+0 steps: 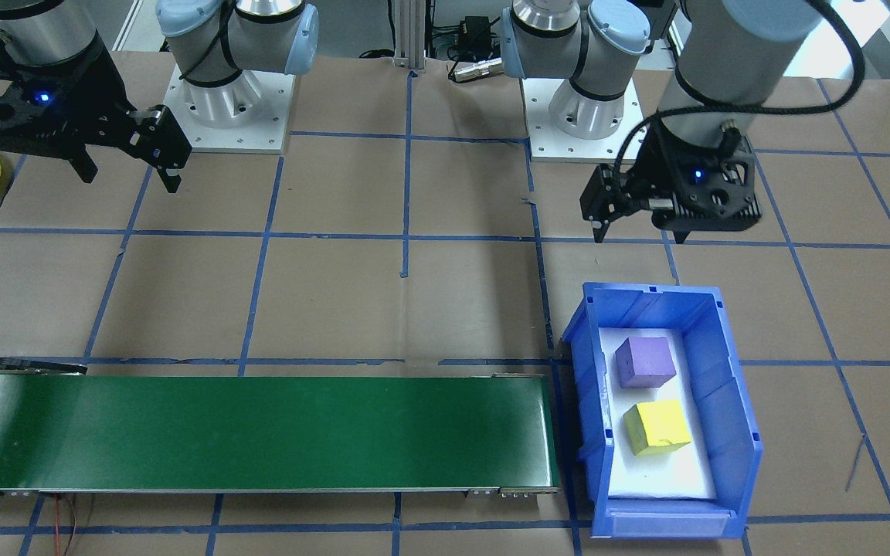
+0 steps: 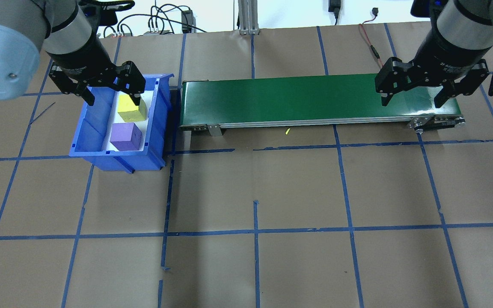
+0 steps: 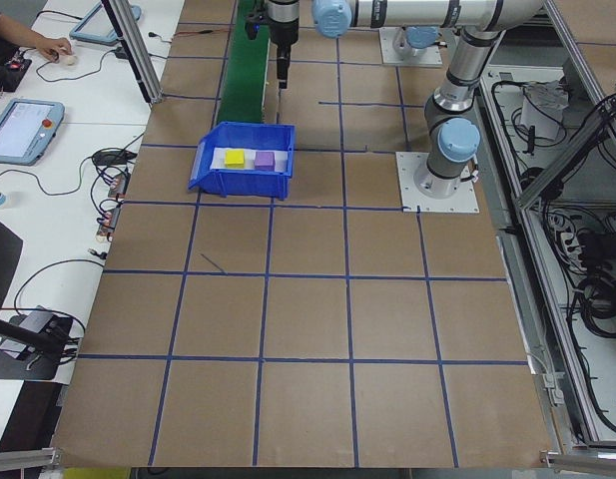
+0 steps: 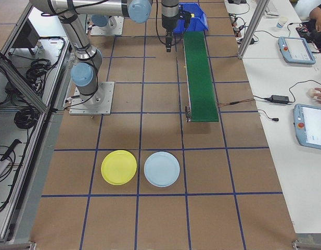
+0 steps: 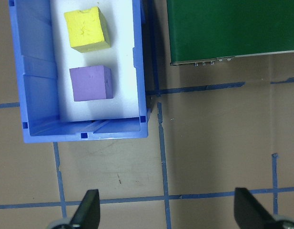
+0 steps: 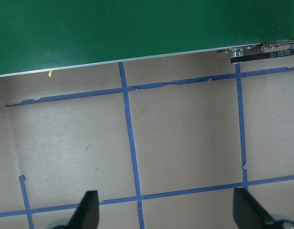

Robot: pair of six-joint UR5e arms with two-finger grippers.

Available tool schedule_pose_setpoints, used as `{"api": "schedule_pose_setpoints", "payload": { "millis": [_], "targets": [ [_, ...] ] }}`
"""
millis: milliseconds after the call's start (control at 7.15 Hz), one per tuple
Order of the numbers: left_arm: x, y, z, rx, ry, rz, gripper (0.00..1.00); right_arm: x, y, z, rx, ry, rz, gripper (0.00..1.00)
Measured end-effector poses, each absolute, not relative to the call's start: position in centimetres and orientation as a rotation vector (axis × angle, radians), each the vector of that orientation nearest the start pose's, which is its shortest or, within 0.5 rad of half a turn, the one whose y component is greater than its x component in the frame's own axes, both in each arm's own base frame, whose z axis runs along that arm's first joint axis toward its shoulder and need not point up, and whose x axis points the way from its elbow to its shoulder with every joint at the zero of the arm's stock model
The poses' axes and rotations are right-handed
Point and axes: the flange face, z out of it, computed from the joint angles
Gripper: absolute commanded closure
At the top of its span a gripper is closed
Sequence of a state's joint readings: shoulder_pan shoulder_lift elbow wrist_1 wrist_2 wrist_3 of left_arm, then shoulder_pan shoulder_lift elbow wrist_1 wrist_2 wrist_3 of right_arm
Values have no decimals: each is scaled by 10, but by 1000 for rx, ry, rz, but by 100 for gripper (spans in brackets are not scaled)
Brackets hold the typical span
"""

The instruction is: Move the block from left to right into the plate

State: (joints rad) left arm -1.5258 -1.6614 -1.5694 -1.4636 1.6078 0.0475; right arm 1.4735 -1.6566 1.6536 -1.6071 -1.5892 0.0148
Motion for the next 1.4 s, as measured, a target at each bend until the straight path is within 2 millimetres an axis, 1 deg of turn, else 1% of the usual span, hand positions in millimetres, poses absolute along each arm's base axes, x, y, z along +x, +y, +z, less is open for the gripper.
{"api": "schedule_pose_setpoints", "payload": {
  "millis": [140, 280, 419, 559, 699, 978, 1258, 1398],
  "targets": [
    [-84, -565, 422, -40, 3116, -4, 0, 86, -470, 492, 178, 3156, -61, 0],
    [-61, -588, 391, -76, 3125, 19, 0, 86, -470, 492, 179, 3156, -61, 0],
    [-44, -604, 361, -94, 3127, 42, 0, 86, -470, 492, 181, 3156, -62, 0],
    [-33, -612, 332, -103, 3129, 86, 0, 86, -470, 492, 182, 3156, -62, 0],
    [-26, -613, 306, -117, 3132, 139, 0, 86, -470, 492, 182, 3156, -62, 0],
    [-21, -609, 270, -122, 3131, 189, 1, 86, -470, 492, 181, 3156, -62, 0],
    [-18, -602, 236, -126, 3131, 234, 54, 86, -470, 492, 180, 3156, -61, 0],
    [-18, -600, 228, -120, 3133, 248, 82, 87, -470, 492, 180, 3156, -61, 0]
  ]
}}
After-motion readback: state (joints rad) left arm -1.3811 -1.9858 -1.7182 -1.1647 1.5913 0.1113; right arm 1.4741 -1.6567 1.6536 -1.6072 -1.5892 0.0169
